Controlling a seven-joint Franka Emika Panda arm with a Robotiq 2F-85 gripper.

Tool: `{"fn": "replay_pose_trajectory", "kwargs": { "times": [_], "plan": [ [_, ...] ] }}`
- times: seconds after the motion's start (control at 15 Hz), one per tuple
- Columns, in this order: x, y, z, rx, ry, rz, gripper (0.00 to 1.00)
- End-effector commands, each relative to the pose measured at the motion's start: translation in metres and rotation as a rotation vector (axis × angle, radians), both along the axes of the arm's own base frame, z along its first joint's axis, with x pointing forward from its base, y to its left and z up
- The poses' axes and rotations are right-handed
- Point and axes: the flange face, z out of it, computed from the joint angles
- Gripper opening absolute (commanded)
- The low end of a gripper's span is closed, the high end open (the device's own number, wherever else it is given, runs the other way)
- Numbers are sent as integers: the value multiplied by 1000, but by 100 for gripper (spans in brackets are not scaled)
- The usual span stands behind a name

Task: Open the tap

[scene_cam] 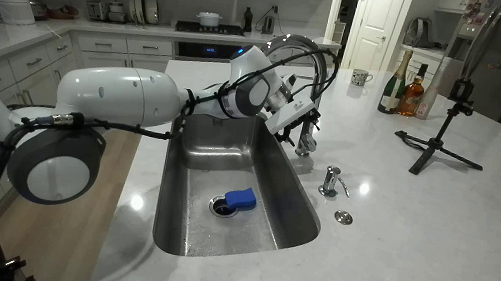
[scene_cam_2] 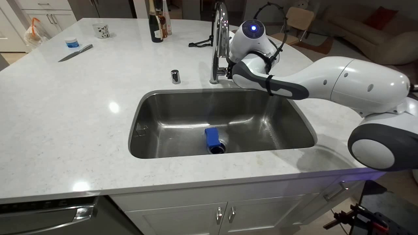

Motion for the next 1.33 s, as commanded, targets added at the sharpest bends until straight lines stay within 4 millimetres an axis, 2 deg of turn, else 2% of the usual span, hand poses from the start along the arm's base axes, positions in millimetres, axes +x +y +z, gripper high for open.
{"fn": "replay_pose_trajectory", "kwargs": {
  "times": [0.0, 0.33, 0.4, 0.53, 0.93, 1.07, 1.13, 1.2, 1.27],
  "plan": [
    [-1, -7, 5, -27, -20, -7, 100],
    [-3, -16, 6, -31, -2, -14, 100],
    [-3, -17, 6, -32, -4, -16, 75],
    [-3, -17, 6, -32, -6, -15, 66],
    [-3, -16, 5, -35, -9, -16, 18],
    [-3, -15, 4, -32, -2, -21, 7],
    [-3, -16, 4, -33, 0, -23, 10],
    [-3, -15, 4, -29, 2, -26, 34],
    [-3, -15, 4, -29, 3, -27, 17]
  ]
}}
